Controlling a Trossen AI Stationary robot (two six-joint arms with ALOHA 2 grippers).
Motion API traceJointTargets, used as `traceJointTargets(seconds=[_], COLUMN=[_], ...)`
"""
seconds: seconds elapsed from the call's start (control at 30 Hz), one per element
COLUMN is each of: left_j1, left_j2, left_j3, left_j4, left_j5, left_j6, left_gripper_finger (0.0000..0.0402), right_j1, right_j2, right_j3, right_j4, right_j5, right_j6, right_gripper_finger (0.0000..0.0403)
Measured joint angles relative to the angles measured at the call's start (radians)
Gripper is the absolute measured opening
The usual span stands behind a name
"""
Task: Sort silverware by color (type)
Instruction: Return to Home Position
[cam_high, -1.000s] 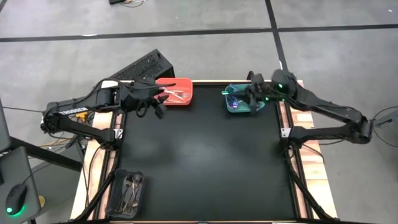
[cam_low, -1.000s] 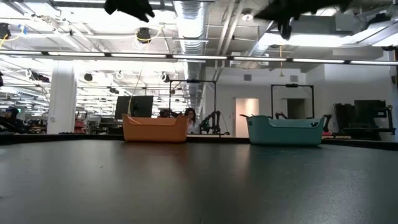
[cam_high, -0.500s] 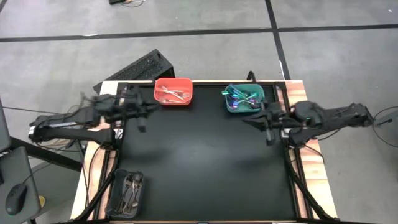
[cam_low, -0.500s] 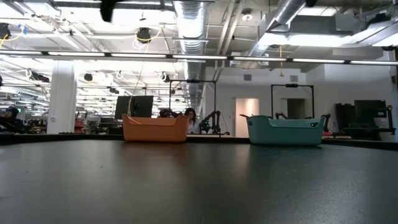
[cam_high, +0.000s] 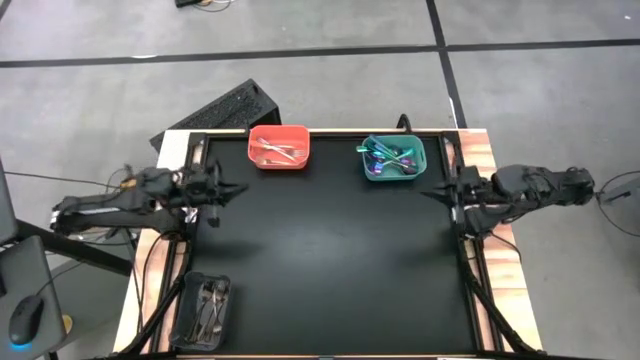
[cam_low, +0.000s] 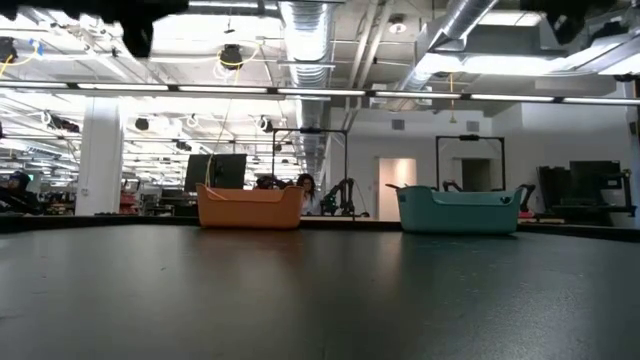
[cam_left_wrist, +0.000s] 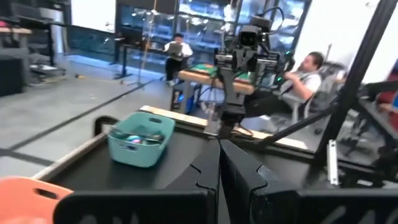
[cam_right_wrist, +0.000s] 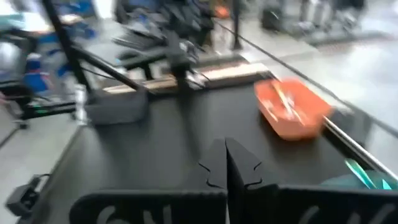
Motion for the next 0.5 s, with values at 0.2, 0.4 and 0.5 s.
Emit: traceJointTargets(seconds=[0.2, 0.4, 0.5], left_j1=[-0.030, -0.030, -0.030], left_j2=[-0.022, -0.126, -0.203], left_j3=[-0.221, -0.253, -0.235], left_j4=[0.301, 0.244, 0.157], left_j5=[-0.011, -0.011, -0.011], left_j6=[-0.057, 0.015, 0.122], left_gripper_finger=[0.0000, 0.0000, 0.0000], right_j1=[0.051, 0.059, 0.059], right_j2=[-0.031, -0.079, -0.126], right_j3=[-0.134, -0.298, -0.361], right_j4=[0.296, 0.440, 0.491], right_j5=[-0.023, -0.011, -0.001], right_j6=[-0.149, -0.108, -0.087], right_gripper_finger=[0.0006, 0.0005, 0.0005])
